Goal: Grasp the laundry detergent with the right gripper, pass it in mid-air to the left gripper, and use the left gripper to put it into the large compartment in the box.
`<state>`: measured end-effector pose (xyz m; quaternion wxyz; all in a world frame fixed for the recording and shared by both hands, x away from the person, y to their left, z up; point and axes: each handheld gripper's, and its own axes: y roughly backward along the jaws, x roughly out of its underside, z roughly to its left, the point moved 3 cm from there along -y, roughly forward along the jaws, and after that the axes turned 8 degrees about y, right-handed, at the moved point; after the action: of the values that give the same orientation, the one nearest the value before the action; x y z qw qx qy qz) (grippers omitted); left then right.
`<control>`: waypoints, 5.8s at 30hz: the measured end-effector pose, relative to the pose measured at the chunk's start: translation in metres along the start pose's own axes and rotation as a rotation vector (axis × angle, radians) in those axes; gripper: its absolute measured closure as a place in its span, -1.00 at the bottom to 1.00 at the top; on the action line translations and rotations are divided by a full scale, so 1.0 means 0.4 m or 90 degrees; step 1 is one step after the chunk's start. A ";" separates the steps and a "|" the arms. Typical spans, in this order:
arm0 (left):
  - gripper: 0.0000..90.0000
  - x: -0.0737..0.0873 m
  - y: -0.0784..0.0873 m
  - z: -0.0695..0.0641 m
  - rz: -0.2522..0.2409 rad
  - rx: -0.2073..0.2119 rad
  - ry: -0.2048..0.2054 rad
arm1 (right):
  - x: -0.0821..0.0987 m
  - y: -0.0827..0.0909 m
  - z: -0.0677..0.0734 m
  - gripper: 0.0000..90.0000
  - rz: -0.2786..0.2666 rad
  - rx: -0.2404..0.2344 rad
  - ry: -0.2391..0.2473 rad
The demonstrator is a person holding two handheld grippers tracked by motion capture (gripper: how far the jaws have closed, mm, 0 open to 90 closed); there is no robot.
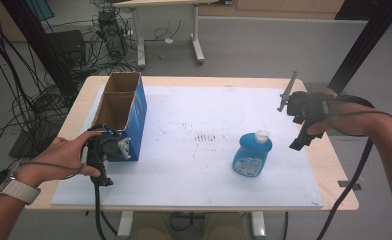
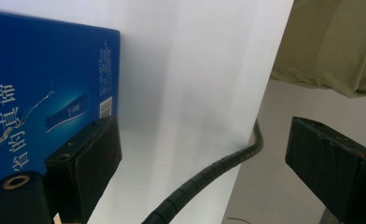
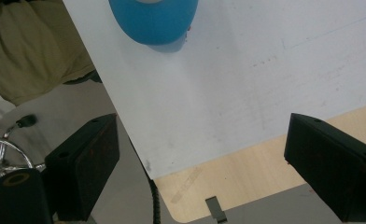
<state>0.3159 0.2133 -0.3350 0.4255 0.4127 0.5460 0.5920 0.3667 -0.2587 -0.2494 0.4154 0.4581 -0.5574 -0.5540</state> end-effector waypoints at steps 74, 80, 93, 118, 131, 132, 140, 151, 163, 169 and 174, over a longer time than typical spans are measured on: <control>-0.79 -0.069 0.017 -0.011 -0.030 -0.009 0.006 | 0.016 -0.021 0.030 -0.84 -0.101 -0.010 -0.017; -0.79 -0.076 0.014 -0.009 -0.030 -0.011 0.000 | 0.019 -0.028 0.033 -0.83 -0.104 -0.015 -0.022; -0.79 -0.076 0.014 -0.009 -0.028 -0.011 0.000 | 0.013 -0.039 0.037 -0.84 -0.115 -0.014 -0.012; -0.79 -0.074 0.013 -0.009 -0.038 -0.015 0.003 | -0.011 -0.086 0.054 -0.86 -0.182 -0.004 -0.009; -0.79 -0.075 0.011 -0.009 -0.045 -0.018 0.001 | -0.008 -0.103 0.056 -0.86 -0.210 0.007 -0.012; -0.79 -0.075 0.011 -0.009 -0.045 -0.018 0.001 | -0.008 -0.105 0.056 -0.86 -0.211 0.010 -0.014; -0.79 -0.074 0.010 -0.010 -0.048 -0.017 0.002 | -0.009 -0.122 0.056 -0.85 -0.226 0.012 -0.015; -0.79 -0.073 0.005 -0.009 -0.043 -0.014 0.006 | -0.009 -0.144 0.055 -0.84 -0.244 0.012 -0.017; -0.79 -0.074 0.003 -0.009 -0.046 -0.015 0.006 | -0.018 -0.159 0.054 -0.84 -0.263 0.023 -0.018; -0.79 -0.073 0.003 -0.011 -0.047 -0.016 0.006 | -0.022 -0.167 0.055 -0.83 -0.268 0.024 -0.017; -0.79 -0.072 0.003 -0.013 -0.046 -0.016 0.005 | -0.022 -0.169 0.053 -0.83 -0.276 0.028 -0.018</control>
<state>0.3195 0.1842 -0.3347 0.4497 0.3852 0.5545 0.5847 0.3516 -0.2430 -0.3174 0.2686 0.5682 -0.4635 -0.6246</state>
